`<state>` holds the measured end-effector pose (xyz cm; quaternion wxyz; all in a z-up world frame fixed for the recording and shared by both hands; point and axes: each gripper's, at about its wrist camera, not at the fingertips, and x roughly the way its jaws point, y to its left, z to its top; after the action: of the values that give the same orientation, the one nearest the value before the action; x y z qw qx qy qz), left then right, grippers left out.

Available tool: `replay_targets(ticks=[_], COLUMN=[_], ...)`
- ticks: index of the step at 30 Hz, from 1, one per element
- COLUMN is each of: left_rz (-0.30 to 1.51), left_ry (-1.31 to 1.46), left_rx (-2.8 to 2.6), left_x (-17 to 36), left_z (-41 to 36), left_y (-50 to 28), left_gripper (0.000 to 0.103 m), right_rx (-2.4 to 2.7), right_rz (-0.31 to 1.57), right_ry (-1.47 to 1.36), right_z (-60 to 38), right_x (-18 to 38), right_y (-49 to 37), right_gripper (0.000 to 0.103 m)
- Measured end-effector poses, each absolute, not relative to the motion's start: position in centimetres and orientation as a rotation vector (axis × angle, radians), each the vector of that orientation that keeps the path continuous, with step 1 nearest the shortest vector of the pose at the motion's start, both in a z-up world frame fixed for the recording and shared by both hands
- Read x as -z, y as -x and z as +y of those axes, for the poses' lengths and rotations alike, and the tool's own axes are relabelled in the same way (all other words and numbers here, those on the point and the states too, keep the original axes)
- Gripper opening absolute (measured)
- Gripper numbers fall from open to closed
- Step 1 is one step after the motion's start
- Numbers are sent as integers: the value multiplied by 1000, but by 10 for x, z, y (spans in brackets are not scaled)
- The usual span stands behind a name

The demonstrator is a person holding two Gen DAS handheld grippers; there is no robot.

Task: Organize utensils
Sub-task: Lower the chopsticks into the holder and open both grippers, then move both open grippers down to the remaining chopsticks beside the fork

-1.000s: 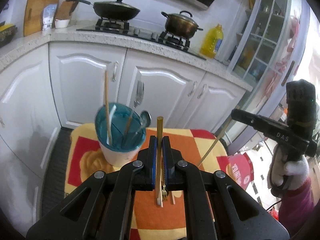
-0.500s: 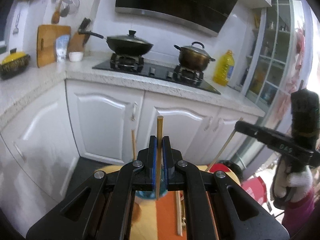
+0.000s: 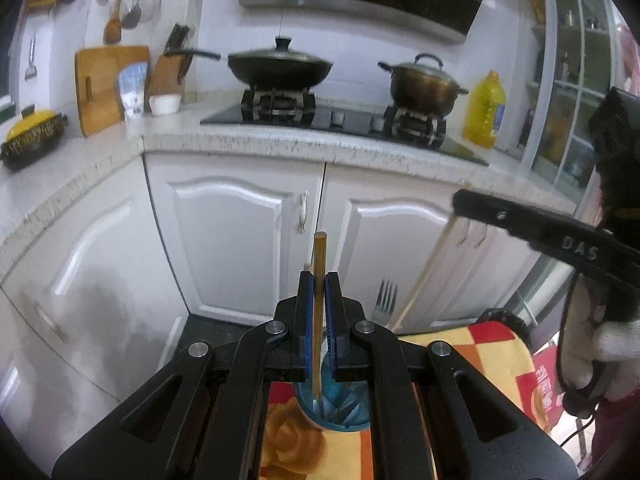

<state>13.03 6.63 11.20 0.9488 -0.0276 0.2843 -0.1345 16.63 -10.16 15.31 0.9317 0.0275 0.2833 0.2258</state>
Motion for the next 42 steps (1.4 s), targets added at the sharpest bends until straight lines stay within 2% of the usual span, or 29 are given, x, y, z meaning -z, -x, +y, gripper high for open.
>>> replay_targets(ticks=[8, 13, 15, 17, 18, 21, 23, 25, 42], left_rz=[674, 712, 718, 730, 737, 750, 748, 741, 713], left_ry=[82, 115, 138, 165, 174, 186, 187, 199, 146], left_rx=[286, 282, 278, 278, 280, 277, 273, 276, 243], left_x=[-70, -55, -55, -56, -56, -55, -56, -58, -56], left_z=[59, 58, 61, 65, 66, 68, 68, 70, 55], left_y=[-146, -149, -149, -149, -149, -146, -143, -139, -85], left_gripper=[4, 4, 4, 4, 5, 9, 26, 36, 42], right_rx=[-475, -492, -503, -507, -507, -503, -500, -498, -455], right_rz=[722, 762, 768, 770, 771, 780, 783, 784, 757], right_ry=[-80, -153, -190, -217, -218, -208, -211, -220, -177], right_z=[-98, -108, -115, -122, -123, -125, -127, -131, -150], right_x=[-92, -76, -75, -73, -73, -69, -66, -66, -67], right_y=[-195, -199, -198, -193, -191, -184, -181, -178, -116], right_gripper=[5, 5, 11, 26, 27, 27, 27, 28, 29])
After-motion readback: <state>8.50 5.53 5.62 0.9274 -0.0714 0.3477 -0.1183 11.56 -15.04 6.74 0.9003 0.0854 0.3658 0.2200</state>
